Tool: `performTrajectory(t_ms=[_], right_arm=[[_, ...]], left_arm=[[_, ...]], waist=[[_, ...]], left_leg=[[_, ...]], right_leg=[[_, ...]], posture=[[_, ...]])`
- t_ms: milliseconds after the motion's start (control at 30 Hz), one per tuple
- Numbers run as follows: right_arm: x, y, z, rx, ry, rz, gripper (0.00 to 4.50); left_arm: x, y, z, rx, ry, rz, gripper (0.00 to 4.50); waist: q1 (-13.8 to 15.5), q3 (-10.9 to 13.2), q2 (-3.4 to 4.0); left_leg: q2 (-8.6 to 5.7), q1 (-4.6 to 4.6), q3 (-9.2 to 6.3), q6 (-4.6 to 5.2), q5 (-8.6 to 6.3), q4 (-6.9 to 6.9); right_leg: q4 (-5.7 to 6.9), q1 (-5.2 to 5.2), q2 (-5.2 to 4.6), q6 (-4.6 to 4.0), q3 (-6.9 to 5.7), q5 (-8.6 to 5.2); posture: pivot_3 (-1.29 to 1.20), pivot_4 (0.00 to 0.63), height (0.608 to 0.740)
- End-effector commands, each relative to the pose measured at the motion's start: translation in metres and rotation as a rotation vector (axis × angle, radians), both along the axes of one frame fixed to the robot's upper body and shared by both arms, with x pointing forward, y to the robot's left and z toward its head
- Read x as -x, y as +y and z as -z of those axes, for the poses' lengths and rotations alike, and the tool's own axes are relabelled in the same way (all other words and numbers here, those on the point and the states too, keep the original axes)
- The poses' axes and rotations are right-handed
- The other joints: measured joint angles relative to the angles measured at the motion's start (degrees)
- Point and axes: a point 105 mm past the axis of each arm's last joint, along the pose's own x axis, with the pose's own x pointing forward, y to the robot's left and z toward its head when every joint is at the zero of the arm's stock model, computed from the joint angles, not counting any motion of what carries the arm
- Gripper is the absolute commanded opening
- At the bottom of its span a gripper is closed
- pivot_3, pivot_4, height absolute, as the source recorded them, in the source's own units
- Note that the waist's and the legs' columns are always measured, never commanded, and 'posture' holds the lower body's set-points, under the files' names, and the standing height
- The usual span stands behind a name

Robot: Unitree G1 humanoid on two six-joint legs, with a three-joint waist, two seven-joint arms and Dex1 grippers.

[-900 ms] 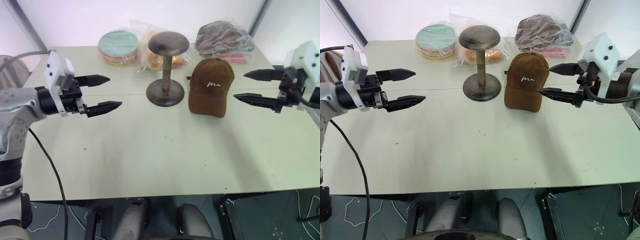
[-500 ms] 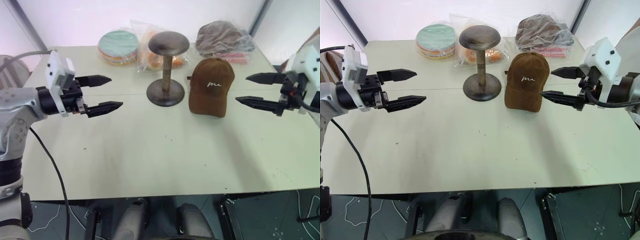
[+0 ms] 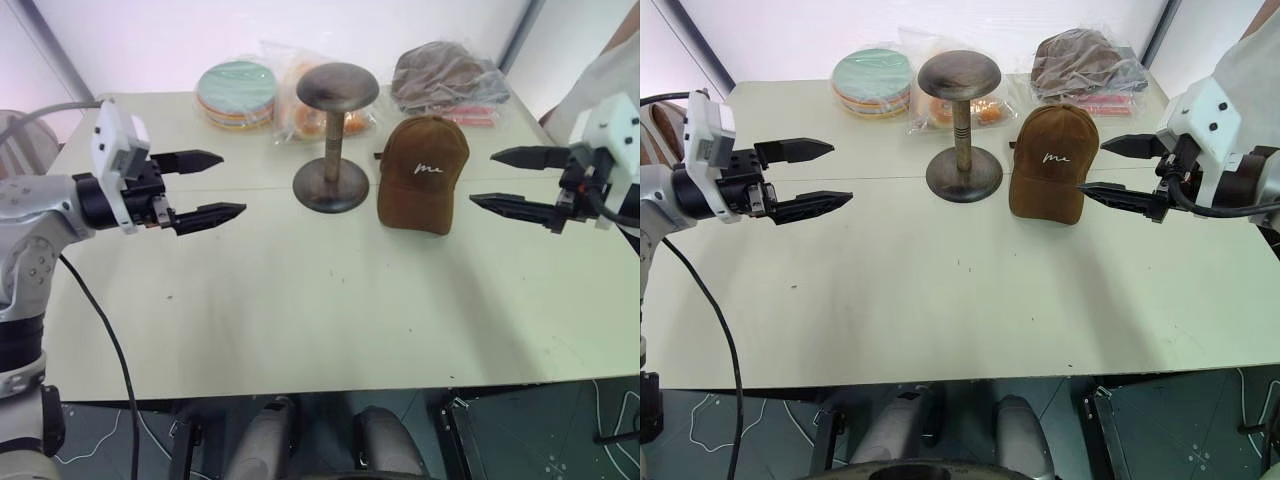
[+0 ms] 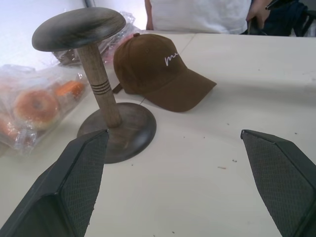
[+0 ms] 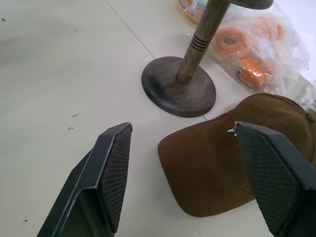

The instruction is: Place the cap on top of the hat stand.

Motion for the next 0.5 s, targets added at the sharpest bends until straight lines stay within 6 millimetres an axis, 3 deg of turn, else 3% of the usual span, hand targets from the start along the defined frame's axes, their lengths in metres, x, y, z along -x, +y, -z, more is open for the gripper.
performTrajectory(t_ms=[33,233,433,500], right_arm=[[0.006,0.002,-0.015,0.012,-0.068,-0.009,3.37],[0.004,0.004,-0.003,0.068,-0.059,0.004,3.37],[0.004,0.004,0.058,0.248,0.0,0.043,3.37],[-0.004,0.001,0.079,0.284,-0.042,0.113,3.37]], left_arm=[[0.003,-0.002,-0.013,-0.007,-0.055,0.008,4.5],[0.003,-0.002,-0.013,-0.007,-0.056,0.008,4.5],[0.003,-0.002,-0.011,-0.008,-0.054,0.006,4.5],[0.004,-0.003,-0.01,-0.009,-0.049,0.004,4.5]], waist=[[0.0,0.0,0.0],[0.0,0.0,0.0],[0.1,0.0,0.0],[0.0,0.0,-0.01]], left_leg=[[0.0,0.0,0.0,0.0,0.0,0.0],[0.0,0.0,0.0,0.0,0.0,0.0],[0.0,-0.04,-0.01,0.01,0.0,0.06],[0.0,-0.04,-0.01,0.0,0.0,0.08]], right_leg=[[0.0,0.0,0.0,0.0,0.0,0.0],[0.0,0.0,0.0,0.0,0.0,0.0],[0.0,-0.01,0.0,0.01,-0.02,0.0],[0.01,0.0,0.01,0.01,-0.02,0.0]], posture=[[0.0,0.15,0.74],[0.0,0.15,0.74],[0.0,0.15,0.74],[0.0,0.15,0.74]])
